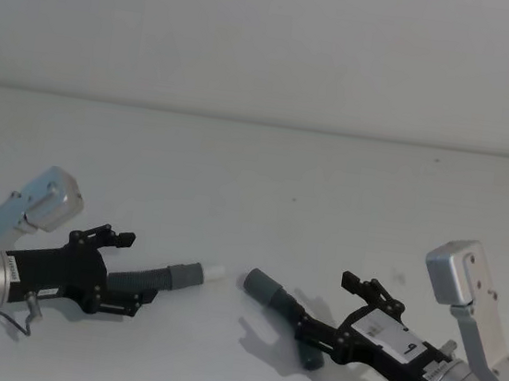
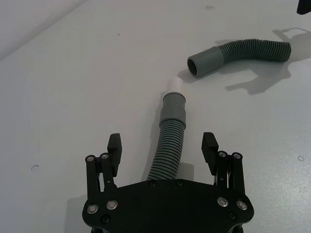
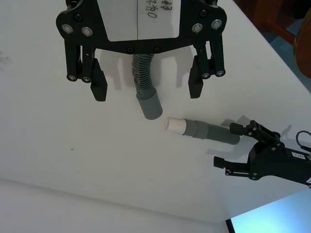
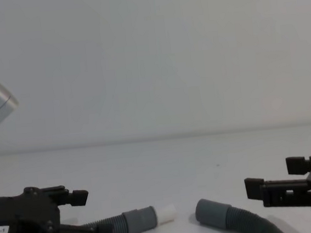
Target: Use both hands to pick up one end of the pipe from the table, align the ends, and insert them.
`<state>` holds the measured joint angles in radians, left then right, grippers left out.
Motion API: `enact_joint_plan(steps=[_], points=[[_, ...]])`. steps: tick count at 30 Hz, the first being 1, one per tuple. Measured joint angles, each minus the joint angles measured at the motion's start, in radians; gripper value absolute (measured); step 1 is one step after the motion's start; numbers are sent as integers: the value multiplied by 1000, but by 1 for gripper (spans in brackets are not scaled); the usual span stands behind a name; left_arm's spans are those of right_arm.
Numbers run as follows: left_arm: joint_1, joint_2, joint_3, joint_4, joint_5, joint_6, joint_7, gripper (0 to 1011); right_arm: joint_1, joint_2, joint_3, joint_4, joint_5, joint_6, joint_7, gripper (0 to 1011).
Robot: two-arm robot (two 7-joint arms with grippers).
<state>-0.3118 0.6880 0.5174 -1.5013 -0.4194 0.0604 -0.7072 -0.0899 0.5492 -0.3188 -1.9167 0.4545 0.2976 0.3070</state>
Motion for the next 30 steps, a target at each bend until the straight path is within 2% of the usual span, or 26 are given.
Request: enact_joint_plan(steps=[13, 30], points=[[1, -14, 7, 11, -2, -17, 4, 1000, 9, 0, -13, -10, 16, 16, 1, 1001], [-7, -32, 17, 26, 15, -29, 7, 1001, 29, 10, -29, -2, 44, 66, -4, 1001]])
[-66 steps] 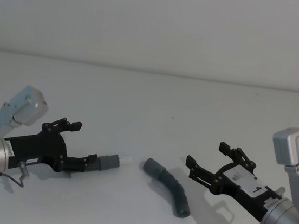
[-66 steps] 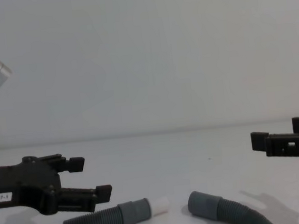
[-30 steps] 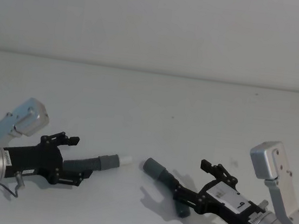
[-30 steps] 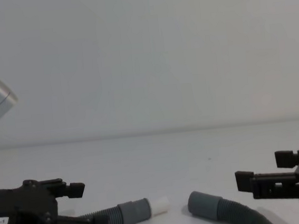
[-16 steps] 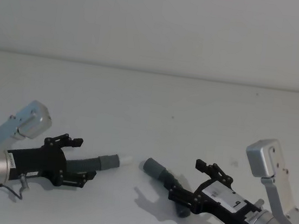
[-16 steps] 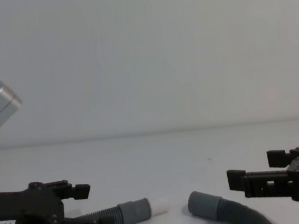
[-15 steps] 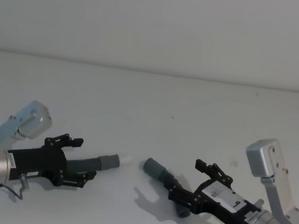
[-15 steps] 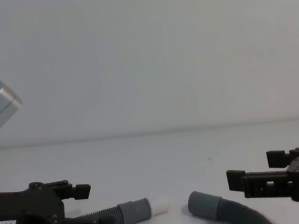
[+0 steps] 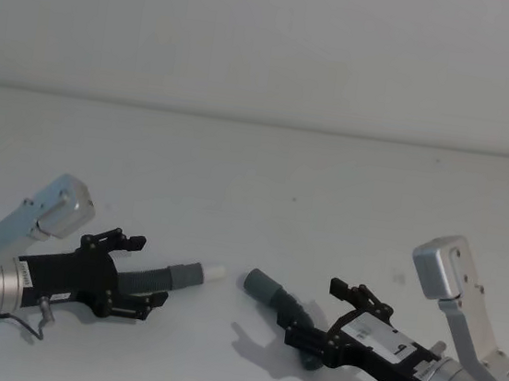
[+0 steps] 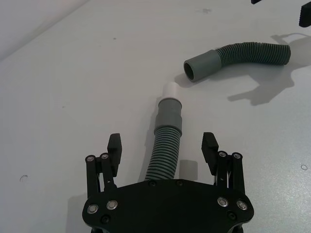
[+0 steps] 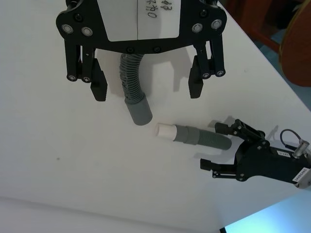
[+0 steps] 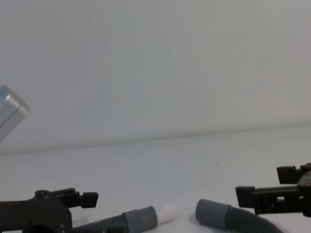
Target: Use both hands to pick up one end of the pipe from the table, align the ends, and insert them.
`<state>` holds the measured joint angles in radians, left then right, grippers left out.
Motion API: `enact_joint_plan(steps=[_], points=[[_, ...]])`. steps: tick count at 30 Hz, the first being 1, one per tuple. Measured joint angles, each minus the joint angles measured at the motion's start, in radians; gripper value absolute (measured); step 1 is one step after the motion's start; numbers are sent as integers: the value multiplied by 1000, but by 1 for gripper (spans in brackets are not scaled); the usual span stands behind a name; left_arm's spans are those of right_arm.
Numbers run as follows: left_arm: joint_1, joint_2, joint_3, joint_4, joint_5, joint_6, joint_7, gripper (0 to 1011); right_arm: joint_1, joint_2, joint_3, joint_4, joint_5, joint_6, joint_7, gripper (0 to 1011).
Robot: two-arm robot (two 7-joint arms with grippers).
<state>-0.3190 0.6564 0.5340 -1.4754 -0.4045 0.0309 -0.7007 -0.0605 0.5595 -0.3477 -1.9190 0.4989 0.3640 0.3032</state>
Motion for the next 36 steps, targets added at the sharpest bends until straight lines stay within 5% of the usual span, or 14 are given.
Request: enact_joint_plan(steps=[36], points=[[-32, -11, 19, 27, 21, 6, -11, 1000, 104, 7, -77, 84, 4, 99, 6, 1000]])
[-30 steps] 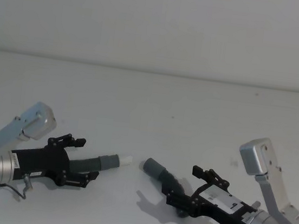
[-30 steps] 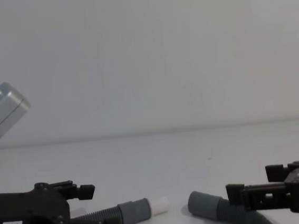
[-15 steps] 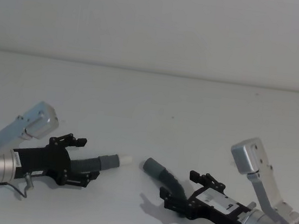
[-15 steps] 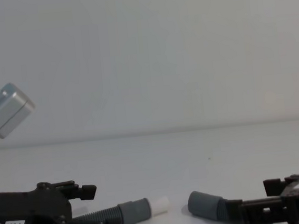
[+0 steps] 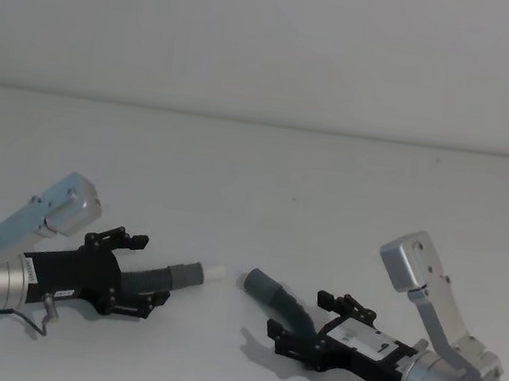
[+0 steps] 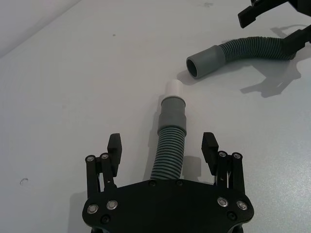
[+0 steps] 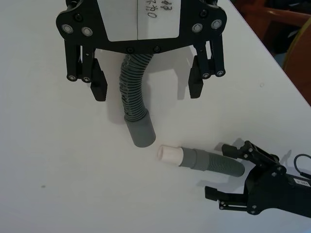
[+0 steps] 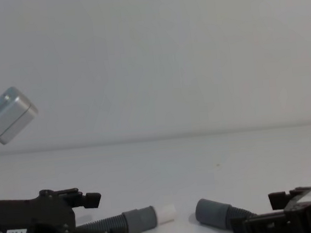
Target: Use both hands to pick up one end of the pipe from the table, align the ends, and insert them.
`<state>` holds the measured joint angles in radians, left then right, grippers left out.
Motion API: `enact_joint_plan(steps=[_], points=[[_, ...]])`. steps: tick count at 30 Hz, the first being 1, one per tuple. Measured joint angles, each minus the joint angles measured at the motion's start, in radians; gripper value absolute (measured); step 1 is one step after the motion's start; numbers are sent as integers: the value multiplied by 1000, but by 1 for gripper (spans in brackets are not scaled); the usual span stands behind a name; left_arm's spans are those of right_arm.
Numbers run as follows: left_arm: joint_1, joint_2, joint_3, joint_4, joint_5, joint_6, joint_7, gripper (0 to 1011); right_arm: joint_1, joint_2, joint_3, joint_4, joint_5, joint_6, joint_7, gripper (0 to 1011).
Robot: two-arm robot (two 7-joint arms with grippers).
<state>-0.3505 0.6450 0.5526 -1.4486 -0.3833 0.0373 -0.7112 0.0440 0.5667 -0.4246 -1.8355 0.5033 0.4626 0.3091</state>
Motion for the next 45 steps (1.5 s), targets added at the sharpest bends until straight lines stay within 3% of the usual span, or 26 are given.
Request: enact_joint_plan(steps=[18, 32, 39, 45], points=[[-3, -1, 2, 2, 2, 0, -1, 1001, 35, -15, -29, 41, -25, 31, 7, 1000], [-3, -1, 2, 2, 2, 0, -1, 1001, 46, -28, -35, 64, -44, 24, 15, 998], [-3, -1, 2, 2, 2, 0, -1, 1001, 49, -32, -36, 68, -48, 19, 17, 866], [-3, -1, 2, 2, 2, 0, -1, 1001, 50, -34, -37, 71, -51, 16, 18, 659]])
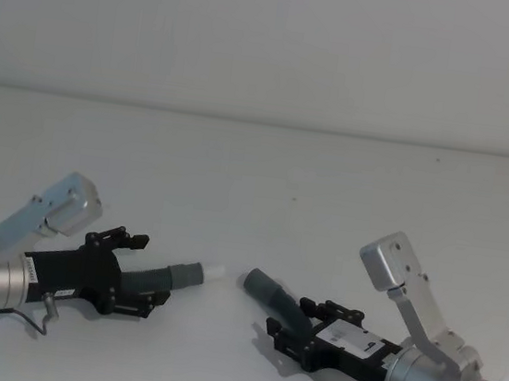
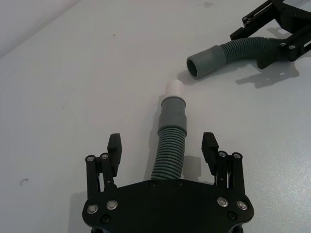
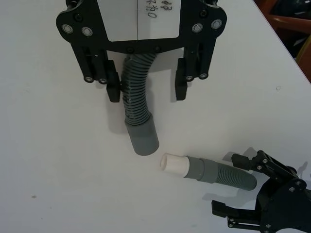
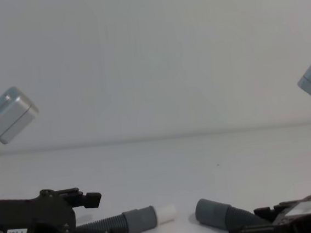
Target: Use both hands to pick up one end of the pipe from the table, align the ends, and insert them.
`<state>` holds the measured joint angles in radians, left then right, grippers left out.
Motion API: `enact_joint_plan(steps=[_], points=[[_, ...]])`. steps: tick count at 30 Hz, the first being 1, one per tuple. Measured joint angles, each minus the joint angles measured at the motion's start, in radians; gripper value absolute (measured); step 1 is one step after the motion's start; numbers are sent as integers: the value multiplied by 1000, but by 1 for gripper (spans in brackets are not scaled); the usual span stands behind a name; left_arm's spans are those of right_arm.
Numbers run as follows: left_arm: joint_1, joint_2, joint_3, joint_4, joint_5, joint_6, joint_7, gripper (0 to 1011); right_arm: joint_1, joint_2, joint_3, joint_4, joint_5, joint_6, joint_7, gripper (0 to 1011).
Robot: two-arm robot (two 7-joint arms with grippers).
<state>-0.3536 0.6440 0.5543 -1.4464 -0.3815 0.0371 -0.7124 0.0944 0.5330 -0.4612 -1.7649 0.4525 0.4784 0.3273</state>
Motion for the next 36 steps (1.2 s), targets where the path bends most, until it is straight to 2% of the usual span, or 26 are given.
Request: enact_joint_plan(steps=[1, 2, 6, 7, 8, 12, 14, 36], points=[[0, 0, 0, 0, 0, 0, 0, 1000, 0, 0, 0, 0, 0, 0, 0, 659], [0, 0, 0, 0, 0, 0, 0, 1000, 0, 0, 0, 0, 0, 0, 0, 600], [0, 0, 0, 0, 0, 0, 0, 1001, 1, -1, -1, 1, -1, -1, 1, 494], [0, 0, 0, 0, 0, 0, 0, 1001, 1, -1, -1, 2, -2, -1, 1, 436], [0, 0, 0, 0, 0, 0, 0, 1000, 1, -1, -1, 2, -2, -1, 1, 436], [0, 0, 0, 0, 0, 0, 0, 1001, 1, -1, -1, 2, -2, -2, 2, 289], [0, 0, 0, 0, 0, 0, 0, 1001, 1, -2, -1, 2, -3, -2, 2, 253], [-10, 7, 6, -2, 2, 11, -10, 1001, 2, -2, -1, 3, -4, -3, 1, 253]])
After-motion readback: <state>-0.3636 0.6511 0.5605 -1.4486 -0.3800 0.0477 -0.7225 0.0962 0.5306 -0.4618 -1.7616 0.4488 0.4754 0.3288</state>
